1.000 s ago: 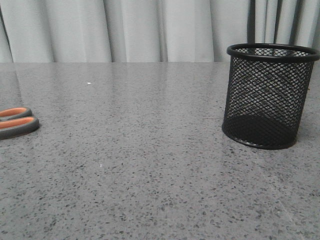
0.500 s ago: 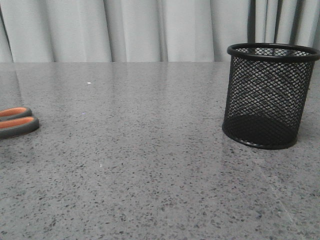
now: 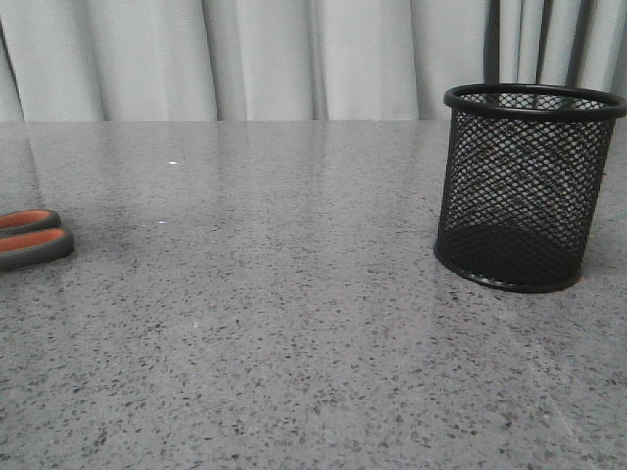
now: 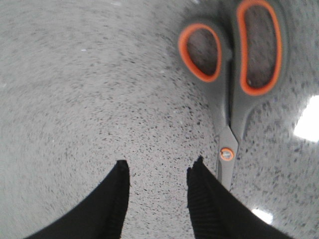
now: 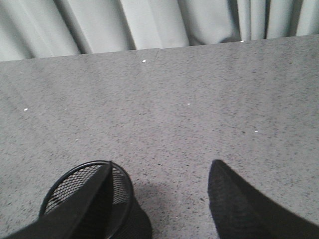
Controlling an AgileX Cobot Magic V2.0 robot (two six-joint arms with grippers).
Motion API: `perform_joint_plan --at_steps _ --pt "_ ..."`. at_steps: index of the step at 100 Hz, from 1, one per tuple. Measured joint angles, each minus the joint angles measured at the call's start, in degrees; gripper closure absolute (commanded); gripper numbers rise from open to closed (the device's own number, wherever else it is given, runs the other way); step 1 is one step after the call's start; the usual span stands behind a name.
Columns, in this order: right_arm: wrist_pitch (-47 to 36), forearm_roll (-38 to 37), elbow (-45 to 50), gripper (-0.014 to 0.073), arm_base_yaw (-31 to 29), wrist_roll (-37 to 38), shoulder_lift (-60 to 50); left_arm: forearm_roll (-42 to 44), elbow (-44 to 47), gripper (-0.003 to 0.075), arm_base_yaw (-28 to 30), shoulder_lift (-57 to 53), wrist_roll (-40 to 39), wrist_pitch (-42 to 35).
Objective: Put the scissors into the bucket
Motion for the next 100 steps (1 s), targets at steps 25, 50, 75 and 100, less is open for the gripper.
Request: perform_joint_plan --at_steps 25,50,75,100 --pt "0.0 -1.6 0.0 0.0215 -0.2 -0.1 0.0 0.3 0.0 0.0379 -0.2 3.3 6.6 0.1" --pt "0.0 -1.7 0.0 0.0215 -0.2 -0.1 0.0 -5.1 0.0 0.0258 1.3 4.5 6.7 -2.3" --pt "0.2 -1.7 0.0 0.0215 -0.2 -0.1 0.0 -12.7 0.0 0.0259 1.9 4.6 10.1 2.5" --pt "0.5 -1.7 0.0 0.0215 -0.2 -0.1 0.0 -13.2 2.9 0.0259 4.2 5.5 10.8 2.9"
